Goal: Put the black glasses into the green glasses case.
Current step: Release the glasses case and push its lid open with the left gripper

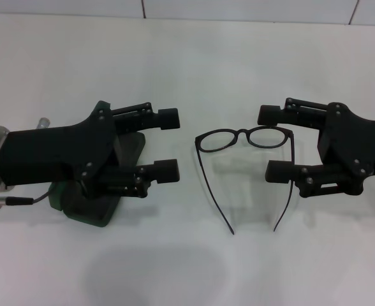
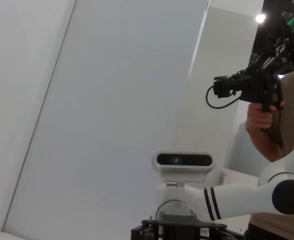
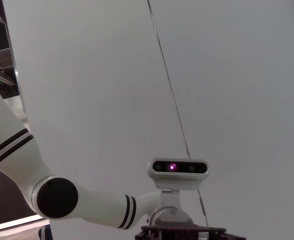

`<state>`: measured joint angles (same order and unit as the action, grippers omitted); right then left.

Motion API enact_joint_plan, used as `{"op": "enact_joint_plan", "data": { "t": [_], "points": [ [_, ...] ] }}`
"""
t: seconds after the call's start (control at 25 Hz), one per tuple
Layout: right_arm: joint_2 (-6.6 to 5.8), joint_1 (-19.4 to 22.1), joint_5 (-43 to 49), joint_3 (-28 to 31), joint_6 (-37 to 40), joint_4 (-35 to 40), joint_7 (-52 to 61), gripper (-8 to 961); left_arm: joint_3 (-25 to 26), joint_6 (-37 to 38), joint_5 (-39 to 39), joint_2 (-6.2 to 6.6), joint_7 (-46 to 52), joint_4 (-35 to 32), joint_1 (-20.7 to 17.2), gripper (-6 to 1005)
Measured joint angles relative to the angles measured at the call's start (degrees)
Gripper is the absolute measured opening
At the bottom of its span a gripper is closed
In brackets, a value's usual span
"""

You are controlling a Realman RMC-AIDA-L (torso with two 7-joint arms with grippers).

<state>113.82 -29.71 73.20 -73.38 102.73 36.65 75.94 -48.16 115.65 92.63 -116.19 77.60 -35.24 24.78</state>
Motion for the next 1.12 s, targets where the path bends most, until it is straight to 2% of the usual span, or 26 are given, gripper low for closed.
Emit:
{"op": "enact_joint_plan", "data": {
  "t": [0.52, 0.64, 0.76, 0.88, 0.96, 1.0, 1.04, 1.12],
  "points": [
    [0.08, 0.1, 0.0, 0.1, 0.0, -0.1, -0.1, 869, 0.3, 0.0, 0.0, -0.15, -0.1, 0.1, 0.0, 851],
    [0.09, 0.5, 0.0, 0.5, -0.1, -0.1, -0.4, 868, 2.2, -0.2, -0.7, -0.36, 0.5, 0.4, 0.0, 850],
    [0.09, 0.9, 0.1, 1.3, -0.9, -0.1, -0.6, 868, 6.7, -0.8, -1.1, -0.71, 4.4, -1.2, 0.4, 850],
    [-0.72, 2.4, 2.6, 4.1, -3.6, 0.3, -0.3, 868, 9.6, -1.4, -1.8, -0.93, 12.7, -8.9, 0.7, 849],
    [-1.3, 3.4, 3.3, 6.2, -3.9, 0.5, -0.2, 867, 9.8, -2.5, -1.8, -1.35, 19.2, -17.2, 0.5, 849],
    [-1.56, 4.1, 3.4, 7.2, -3.8, 0.5, -0.2, 867, 9.8, -2.5, -1.8, -1.35, 19.2, -17.2, 0.5, 849],
    [-1.65, 4.9, 3.4, 8.4, -3.7, 0.5, -0.2, 867, 9.2, -6.1, 1.4, -2.72, 27.6, -31.1, -0.1, 848],
    [-1.73, 6.3, 3.5, 10.1, -3.7, 0.5, -0.3, 867, 7.5, -10.2, 6.7, -3.55, 33.9, -41.1, -0.9, 848]
  ]
}}
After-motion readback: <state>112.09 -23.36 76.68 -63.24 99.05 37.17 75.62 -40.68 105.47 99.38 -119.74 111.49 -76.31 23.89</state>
